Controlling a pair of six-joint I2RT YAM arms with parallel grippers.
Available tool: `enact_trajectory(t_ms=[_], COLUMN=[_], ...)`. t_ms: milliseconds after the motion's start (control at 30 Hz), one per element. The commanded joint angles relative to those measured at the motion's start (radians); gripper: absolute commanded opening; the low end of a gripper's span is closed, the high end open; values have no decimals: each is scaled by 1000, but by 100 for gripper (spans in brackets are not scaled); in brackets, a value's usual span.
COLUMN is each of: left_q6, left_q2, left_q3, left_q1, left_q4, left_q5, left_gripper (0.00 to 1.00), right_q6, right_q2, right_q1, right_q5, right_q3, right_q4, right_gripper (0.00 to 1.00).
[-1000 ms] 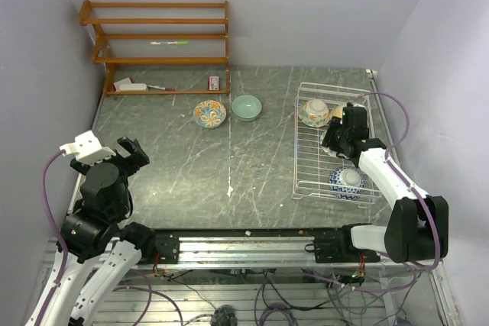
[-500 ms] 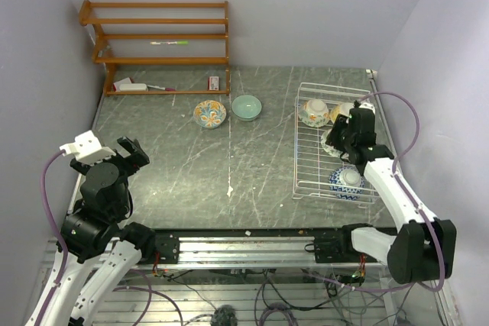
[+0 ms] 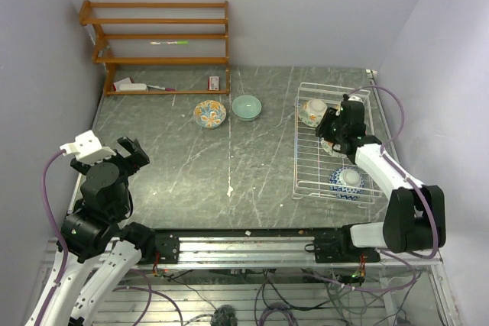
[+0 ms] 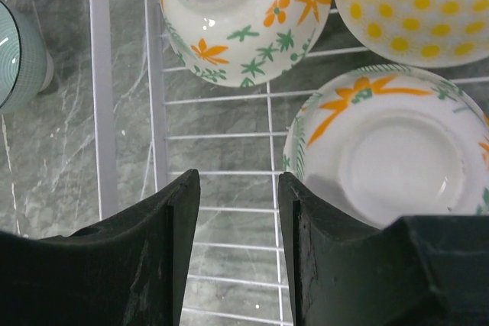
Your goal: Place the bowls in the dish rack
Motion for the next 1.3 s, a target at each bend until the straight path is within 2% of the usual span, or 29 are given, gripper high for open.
enact_trajectory(t_ms=[0, 400, 1000, 1100, 1267], left_q6=[-3, 6, 7, 6, 3], left_q2=[6, 13, 12, 10, 9], left_q3=[0, -2, -3, -3, -3], left_q1=[7, 7, 7, 7, 7], left_q4=[15, 23, 26, 25, 23], left_q5=[-4, 3, 13, 12, 12], left_gripper=[98, 98, 98, 98, 98], right_q6=[1, -16, -1, -10, -57], right_q2=[47, 79, 17, 1, -102], right_q1=[16, 21, 19, 19, 30], right_q5=[14, 252, 458, 432, 198], right_q3=[49, 17, -22, -26, -48], right_q4=[88, 73, -75, -74, 0], right_gripper=[45, 45, 45, 46, 47])
